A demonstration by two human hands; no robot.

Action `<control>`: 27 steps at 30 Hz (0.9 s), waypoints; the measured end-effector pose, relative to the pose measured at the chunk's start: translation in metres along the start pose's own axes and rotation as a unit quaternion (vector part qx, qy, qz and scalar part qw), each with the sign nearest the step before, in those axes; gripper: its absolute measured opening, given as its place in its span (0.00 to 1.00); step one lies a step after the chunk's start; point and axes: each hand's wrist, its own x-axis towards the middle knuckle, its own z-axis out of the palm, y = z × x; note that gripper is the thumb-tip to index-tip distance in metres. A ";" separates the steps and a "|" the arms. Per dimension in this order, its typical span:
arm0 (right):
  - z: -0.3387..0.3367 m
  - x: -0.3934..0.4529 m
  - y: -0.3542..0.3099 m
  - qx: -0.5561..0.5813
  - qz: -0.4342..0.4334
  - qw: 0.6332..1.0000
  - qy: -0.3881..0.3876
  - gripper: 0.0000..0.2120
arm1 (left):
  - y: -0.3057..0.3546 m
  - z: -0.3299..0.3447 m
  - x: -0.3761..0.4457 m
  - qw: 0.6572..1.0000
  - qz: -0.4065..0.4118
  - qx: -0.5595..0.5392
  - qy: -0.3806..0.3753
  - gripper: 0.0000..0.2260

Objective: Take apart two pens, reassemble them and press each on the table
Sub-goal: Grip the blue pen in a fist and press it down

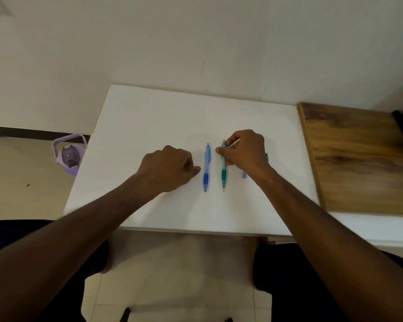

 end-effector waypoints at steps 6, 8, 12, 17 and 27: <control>0.003 -0.003 -0.002 -0.031 -0.013 0.999 0.013 0.19 | 0.029 0.014 0.012 0.997 -0.029 0.076 -0.009 0.29; 0.002 -0.004 -0.003 -0.042 -0.017 0.999 0.014 0.20 | 0.034 0.016 0.014 0.993 -0.029 0.114 0.000 0.30; -0.003 -0.004 0.000 -0.061 -0.021 0.998 0.001 0.21 | 0.040 0.014 0.016 0.991 -0.026 0.130 0.000 0.27; -0.018 -0.008 -0.002 -0.111 -0.026 0.993 -0.014 0.22 | 0.036 0.009 0.015 0.996 -0.039 0.078 -0.015 0.22; -0.030 -0.028 -0.040 0.273 0.024 0.948 -0.164 0.19 | 0.026 -0.015 -0.001 0.980 0.058 -0.084 0.169 0.12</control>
